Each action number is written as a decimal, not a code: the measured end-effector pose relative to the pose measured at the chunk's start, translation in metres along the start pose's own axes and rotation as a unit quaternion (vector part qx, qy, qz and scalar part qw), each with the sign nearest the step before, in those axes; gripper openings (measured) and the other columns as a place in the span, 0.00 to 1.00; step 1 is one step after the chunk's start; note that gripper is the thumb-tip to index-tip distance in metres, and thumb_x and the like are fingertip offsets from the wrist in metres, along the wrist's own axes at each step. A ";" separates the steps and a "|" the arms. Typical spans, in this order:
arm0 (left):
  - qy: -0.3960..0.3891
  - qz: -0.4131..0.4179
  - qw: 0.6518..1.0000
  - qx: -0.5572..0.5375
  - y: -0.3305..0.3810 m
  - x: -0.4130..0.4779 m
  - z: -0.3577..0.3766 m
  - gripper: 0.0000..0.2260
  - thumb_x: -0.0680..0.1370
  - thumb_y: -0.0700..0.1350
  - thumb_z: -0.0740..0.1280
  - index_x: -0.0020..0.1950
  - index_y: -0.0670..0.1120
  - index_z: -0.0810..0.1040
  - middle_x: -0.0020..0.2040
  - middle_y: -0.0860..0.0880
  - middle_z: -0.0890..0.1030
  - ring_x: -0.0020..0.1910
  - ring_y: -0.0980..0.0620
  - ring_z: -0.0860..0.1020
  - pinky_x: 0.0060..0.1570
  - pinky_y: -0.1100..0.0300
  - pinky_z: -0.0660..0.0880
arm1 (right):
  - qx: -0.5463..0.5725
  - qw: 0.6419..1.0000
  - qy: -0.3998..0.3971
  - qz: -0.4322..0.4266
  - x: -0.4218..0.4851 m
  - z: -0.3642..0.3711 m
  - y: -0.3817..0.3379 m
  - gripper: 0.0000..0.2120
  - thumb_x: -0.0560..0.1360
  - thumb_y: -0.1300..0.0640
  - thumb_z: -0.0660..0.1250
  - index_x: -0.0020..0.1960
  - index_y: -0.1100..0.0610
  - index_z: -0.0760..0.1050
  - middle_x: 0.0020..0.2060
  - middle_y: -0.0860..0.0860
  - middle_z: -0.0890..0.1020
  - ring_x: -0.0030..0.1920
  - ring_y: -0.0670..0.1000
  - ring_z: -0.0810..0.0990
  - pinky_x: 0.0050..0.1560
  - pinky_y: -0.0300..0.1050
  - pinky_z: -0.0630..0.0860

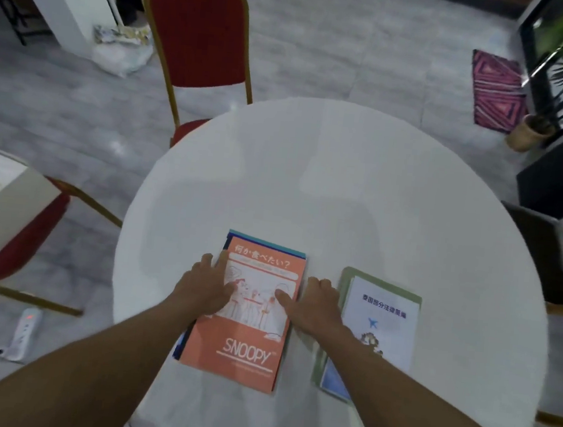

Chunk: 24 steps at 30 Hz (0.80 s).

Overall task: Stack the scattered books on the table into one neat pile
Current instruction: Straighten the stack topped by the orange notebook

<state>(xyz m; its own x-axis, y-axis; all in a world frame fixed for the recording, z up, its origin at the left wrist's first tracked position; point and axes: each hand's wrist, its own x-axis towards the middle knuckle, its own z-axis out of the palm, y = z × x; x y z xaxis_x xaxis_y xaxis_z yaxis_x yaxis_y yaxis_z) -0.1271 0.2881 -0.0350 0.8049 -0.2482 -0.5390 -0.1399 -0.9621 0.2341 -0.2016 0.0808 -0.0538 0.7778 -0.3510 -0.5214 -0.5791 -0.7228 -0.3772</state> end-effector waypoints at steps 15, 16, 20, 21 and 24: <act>-0.048 -0.106 0.950 -0.291 -0.008 0.029 0.005 0.24 0.74 0.38 0.72 0.64 0.46 0.62 0.65 0.44 0.63 0.57 0.44 0.77 0.40 0.54 0.83 | 0.260 0.955 -0.016 0.141 0.003 0.015 -0.033 0.31 0.62 0.60 0.83 0.61 0.60 0.74 0.59 0.57 0.81 0.58 0.59 0.83 0.54 0.56 0.83; -0.049 -0.097 0.948 -0.300 -0.009 0.029 0.005 0.24 0.74 0.38 0.71 0.63 0.47 0.61 0.64 0.45 0.62 0.57 0.44 0.77 0.41 0.53 0.84 | 0.267 0.953 -0.008 0.143 0.000 0.015 -0.034 0.31 0.63 0.61 0.82 0.61 0.61 0.71 0.59 0.57 0.81 0.58 0.59 0.82 0.54 0.56 0.84; -0.037 -0.071 0.946 -0.315 -0.009 0.029 0.003 0.23 0.75 0.37 0.71 0.63 0.47 0.62 0.63 0.46 0.62 0.59 0.44 0.76 0.42 0.53 0.84 | 0.302 0.944 -0.034 0.130 -0.003 0.014 -0.034 0.27 0.74 0.62 0.74 0.60 0.55 0.57 0.58 0.54 0.77 0.54 0.56 0.83 0.52 0.53 0.84; -0.026 -0.062 0.947 -0.314 -0.006 0.030 0.001 0.24 0.75 0.38 0.71 0.64 0.47 0.62 0.64 0.46 0.62 0.58 0.45 0.76 0.41 0.55 0.83 | 0.324 0.937 -0.041 0.124 -0.004 0.010 -0.034 0.26 0.76 0.63 0.71 0.60 0.53 0.55 0.57 0.54 0.76 0.53 0.55 0.83 0.49 0.50 0.85; 0.022 -0.008 0.950 -0.310 0.009 0.035 -0.013 0.24 0.76 0.39 0.70 0.66 0.46 0.61 0.62 0.48 0.61 0.60 0.47 0.74 0.45 0.54 0.82 | 0.383 0.920 -0.015 0.083 -0.001 -0.006 -0.035 0.27 0.78 0.66 0.67 0.64 0.51 0.53 0.59 0.53 0.76 0.55 0.54 0.82 0.43 0.43 0.83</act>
<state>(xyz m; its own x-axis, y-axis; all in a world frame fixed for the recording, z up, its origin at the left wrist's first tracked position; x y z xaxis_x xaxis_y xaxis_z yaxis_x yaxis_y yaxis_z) -0.0932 0.2726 -0.0414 0.8295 -0.2168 -0.5148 0.2278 -0.7102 0.6661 -0.1811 0.1028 -0.0353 0.6624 -0.3940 -0.6372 -0.7008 -0.0252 -0.7129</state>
